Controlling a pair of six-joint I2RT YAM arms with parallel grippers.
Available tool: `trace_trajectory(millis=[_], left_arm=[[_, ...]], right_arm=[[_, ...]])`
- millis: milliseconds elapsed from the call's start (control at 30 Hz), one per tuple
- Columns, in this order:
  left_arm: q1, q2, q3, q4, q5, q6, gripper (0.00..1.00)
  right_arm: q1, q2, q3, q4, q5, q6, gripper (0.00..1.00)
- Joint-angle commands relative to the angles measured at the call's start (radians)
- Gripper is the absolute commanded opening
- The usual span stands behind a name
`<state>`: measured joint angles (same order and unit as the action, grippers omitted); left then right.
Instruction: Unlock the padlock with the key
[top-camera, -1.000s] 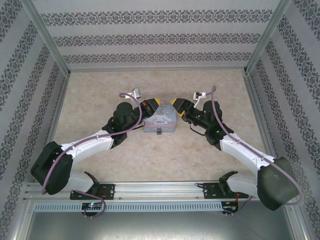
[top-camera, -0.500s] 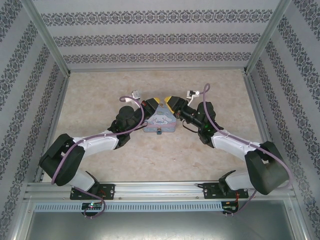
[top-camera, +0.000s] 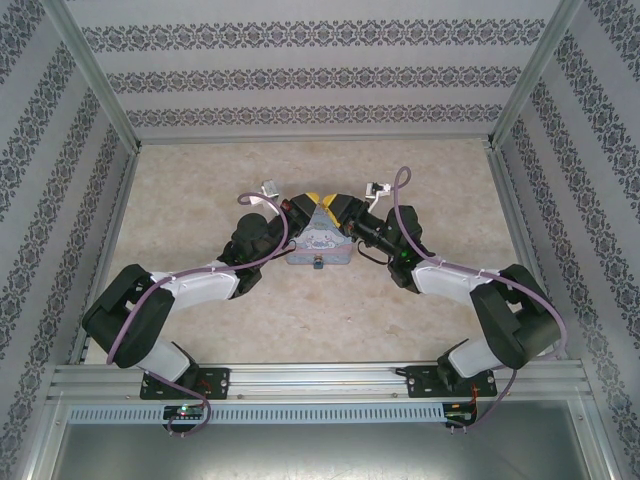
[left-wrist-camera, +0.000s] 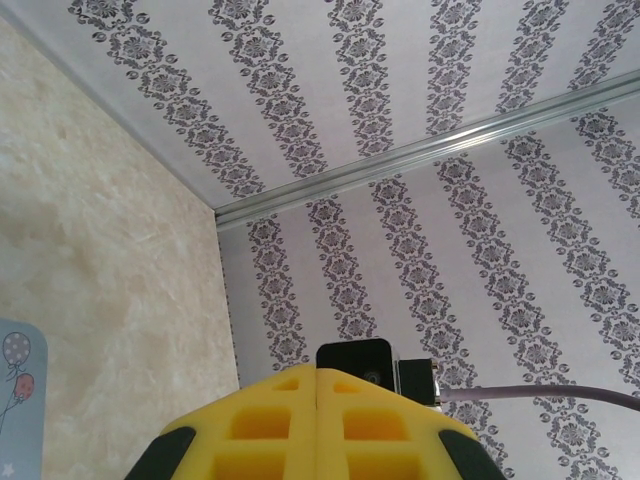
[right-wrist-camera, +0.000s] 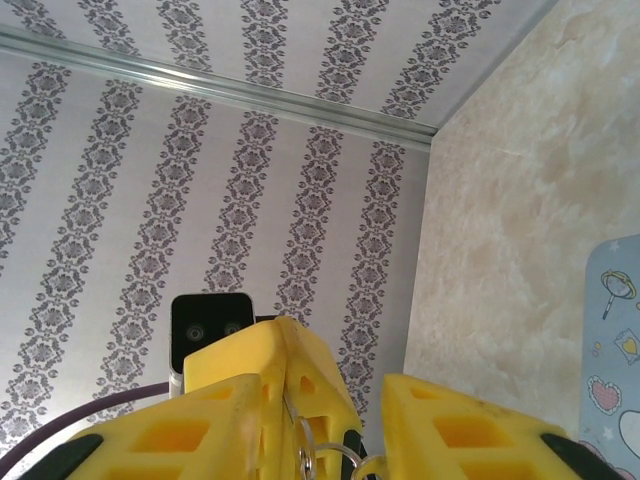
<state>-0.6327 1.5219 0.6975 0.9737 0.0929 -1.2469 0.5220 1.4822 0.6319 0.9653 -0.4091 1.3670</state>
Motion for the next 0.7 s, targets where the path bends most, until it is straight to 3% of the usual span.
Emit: trace_trajectory(millis=[0, 667], left_arm=[[0.008, 0.0, -0.013, 0.058, -0.013, -0.011, 0.0], [0.008, 0.0, -0.011, 0.031, -0.009, -0.014, 0.0]], right_arm=[[0.017, 0.011, -0.009, 0.084, -0.003, 0.01, 0.34], [0.019, 0.02, -0.04, 0.124, -0.019, 0.016, 0.2]])
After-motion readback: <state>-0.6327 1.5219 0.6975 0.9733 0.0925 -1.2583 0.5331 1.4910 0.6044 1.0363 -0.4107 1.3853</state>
